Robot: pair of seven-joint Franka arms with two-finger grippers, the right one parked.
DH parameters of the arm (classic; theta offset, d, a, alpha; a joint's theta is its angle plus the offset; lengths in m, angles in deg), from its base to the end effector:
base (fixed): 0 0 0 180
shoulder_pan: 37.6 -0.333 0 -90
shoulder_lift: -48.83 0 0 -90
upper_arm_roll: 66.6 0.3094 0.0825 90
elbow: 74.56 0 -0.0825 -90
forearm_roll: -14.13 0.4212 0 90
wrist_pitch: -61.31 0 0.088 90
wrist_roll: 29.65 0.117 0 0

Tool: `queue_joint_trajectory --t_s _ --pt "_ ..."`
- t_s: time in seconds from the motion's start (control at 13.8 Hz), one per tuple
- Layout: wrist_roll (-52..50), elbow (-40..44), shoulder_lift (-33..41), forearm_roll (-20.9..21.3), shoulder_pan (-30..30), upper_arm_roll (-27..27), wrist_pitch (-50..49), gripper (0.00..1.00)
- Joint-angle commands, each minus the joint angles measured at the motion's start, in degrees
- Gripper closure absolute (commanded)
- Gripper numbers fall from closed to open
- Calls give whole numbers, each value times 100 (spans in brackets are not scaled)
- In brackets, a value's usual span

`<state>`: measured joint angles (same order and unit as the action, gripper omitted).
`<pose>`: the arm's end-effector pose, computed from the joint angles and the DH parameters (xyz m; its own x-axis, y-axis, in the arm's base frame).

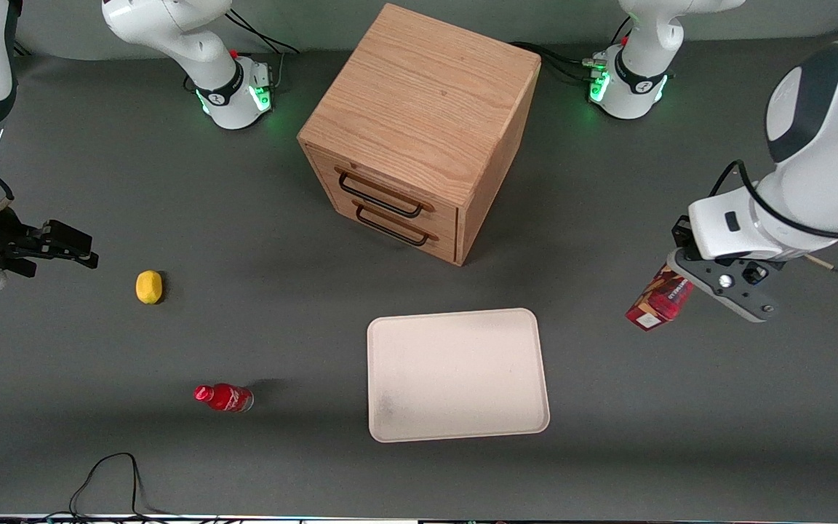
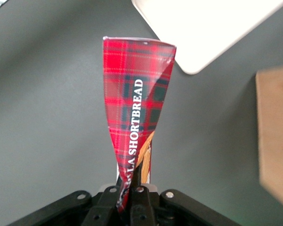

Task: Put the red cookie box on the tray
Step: 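Carry the box over the tray and lower it inside the rim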

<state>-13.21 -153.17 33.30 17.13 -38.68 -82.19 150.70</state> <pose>0.6499 -0.1397 0.5425 0.8580 -0.5096 -0.0646 -0.5081 -0.8604 0.0397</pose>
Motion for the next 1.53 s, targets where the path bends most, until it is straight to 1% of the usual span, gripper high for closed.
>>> queue_joint_trajectory --t_s 0.0,0.15,0.29,0.44,0.58,0.73,0.87,1.09,1.31,1.45 --pt "-1561 56 164 -352 -6 -14 -141 100" --pt "-2055 90 138 -361 73 -31 -98 100" --pt "-2713 432 -46 -379 204 -49 -71 100" --pt "-3076 889 -406 -370 529 -67 -71 100" --pt "-3453 1328 -862 -362 731 -67 52 100" --pt "-3499 1977 -1546 -309 951 -32 79 100" --pt "-3612 2453 -2084 -151 1075 -23 227 100" --pt "-4252 2587 -2612 121 1460 65 780 100" --pt "-4702 2604 -3086 131 1804 363 1307 100" --pt "-4756 2605 -3386 122 1840 399 1598 100"
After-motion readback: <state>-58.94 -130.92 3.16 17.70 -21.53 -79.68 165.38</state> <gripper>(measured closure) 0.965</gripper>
